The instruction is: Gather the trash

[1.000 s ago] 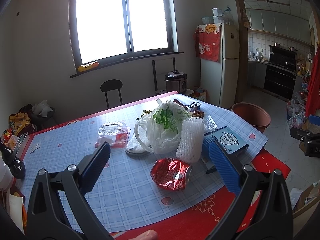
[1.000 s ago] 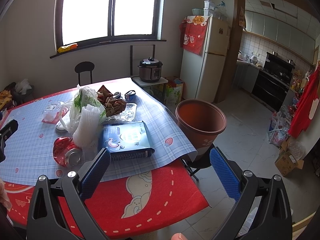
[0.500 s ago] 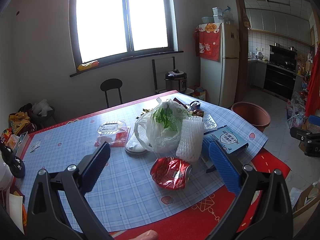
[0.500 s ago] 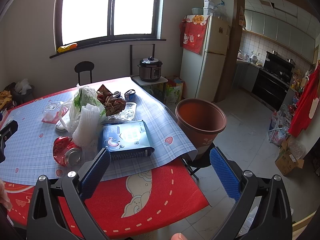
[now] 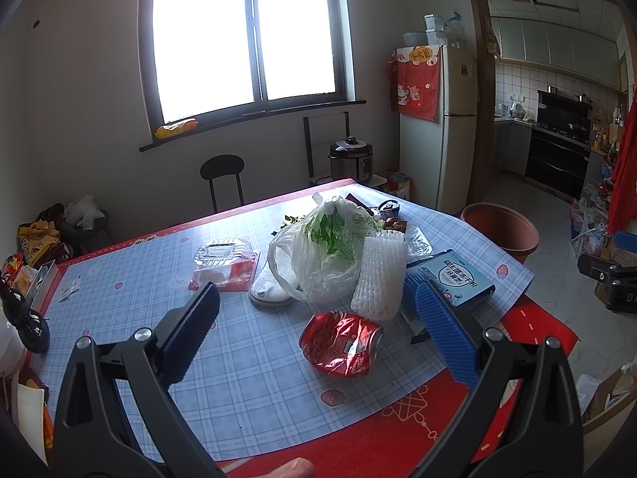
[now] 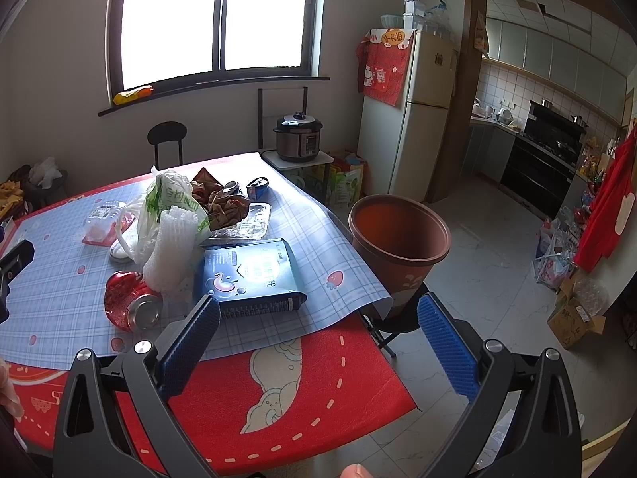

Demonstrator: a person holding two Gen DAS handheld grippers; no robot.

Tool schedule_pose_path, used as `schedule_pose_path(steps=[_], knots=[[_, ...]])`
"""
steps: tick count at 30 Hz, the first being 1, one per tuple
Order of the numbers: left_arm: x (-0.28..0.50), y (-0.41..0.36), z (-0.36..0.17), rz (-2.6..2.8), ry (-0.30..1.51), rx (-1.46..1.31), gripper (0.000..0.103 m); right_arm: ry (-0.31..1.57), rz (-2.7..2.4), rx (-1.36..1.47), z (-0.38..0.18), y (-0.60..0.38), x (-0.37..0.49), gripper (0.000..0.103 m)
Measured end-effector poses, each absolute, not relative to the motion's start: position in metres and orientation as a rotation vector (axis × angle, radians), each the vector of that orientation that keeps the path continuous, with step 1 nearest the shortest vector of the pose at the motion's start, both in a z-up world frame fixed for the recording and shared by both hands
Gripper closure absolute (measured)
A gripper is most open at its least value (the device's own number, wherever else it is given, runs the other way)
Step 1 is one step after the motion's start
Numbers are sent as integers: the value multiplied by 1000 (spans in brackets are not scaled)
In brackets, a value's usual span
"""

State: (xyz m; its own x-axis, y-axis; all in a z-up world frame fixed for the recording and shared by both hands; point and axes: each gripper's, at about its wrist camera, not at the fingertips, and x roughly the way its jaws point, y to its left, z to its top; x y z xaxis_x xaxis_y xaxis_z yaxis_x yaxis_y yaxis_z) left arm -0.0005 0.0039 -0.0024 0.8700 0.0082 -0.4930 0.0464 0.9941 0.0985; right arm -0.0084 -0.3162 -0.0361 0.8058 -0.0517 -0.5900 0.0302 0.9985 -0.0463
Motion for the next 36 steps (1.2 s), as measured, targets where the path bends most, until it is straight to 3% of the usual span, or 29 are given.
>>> schedule_pose_path(steps=[14, 23, 30, 36], knots=[[20, 28, -19, -142, 551, -45, 5, 616, 8, 10, -53, -322, 7, 5], [34, 35, -51, -31, 535, 35, 5, 563, 120, 87, -87, -327, 35, 5], [49, 37, -88, 14, 638, 47, 5, 587, 206, 54, -113, -326, 48, 5], [68, 30, -112, -34, 755, 15, 6, 692, 237, 185, -140, -349, 68, 5]])
